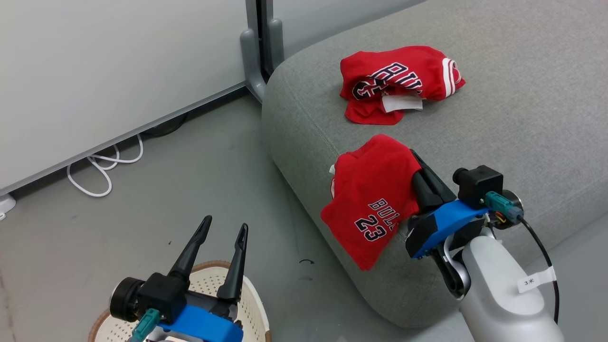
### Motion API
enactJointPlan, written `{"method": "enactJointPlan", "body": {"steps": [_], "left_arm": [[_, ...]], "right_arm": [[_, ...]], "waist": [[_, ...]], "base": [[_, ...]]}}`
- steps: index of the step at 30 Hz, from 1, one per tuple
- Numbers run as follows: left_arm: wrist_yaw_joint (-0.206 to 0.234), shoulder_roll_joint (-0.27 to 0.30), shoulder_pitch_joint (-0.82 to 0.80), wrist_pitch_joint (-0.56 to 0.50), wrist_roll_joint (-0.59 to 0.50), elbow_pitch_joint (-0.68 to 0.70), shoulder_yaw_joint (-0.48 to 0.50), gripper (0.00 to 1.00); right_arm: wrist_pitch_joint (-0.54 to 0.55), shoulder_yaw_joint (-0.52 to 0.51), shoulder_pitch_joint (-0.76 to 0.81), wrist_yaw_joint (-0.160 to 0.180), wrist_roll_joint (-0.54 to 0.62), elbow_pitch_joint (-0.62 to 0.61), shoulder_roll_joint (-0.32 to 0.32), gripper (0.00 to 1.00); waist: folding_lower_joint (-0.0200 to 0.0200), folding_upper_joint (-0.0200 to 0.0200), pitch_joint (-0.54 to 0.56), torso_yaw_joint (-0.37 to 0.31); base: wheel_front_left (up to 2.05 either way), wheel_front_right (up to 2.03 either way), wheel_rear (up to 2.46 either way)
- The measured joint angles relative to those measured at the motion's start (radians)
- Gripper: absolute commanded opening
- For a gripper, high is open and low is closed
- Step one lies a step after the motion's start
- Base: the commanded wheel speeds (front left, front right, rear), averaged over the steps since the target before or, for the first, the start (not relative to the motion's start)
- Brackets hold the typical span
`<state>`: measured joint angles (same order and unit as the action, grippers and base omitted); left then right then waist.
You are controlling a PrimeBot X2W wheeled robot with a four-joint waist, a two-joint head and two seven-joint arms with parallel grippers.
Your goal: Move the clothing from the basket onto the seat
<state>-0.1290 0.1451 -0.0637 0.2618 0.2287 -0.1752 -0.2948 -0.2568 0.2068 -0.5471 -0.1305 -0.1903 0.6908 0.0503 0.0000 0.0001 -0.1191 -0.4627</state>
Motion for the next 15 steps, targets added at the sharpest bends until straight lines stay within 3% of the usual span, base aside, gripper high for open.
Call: {"method": "enactJointPlan", "body": {"steps": [15], "left_arm": [[0.000, 0.017, -0.015, 0.000, 0.007, 0.007, -0.015, 1.00]], "right_arm": [[0.002, -0.047, -0.026, 0.000, 0.007, -0.025, -0.001, 0.00]], "waist": [[-0.0001, 0.0000, -0.034, 0.009]], "base": [[0.00, 0.00, 0.00]]}}
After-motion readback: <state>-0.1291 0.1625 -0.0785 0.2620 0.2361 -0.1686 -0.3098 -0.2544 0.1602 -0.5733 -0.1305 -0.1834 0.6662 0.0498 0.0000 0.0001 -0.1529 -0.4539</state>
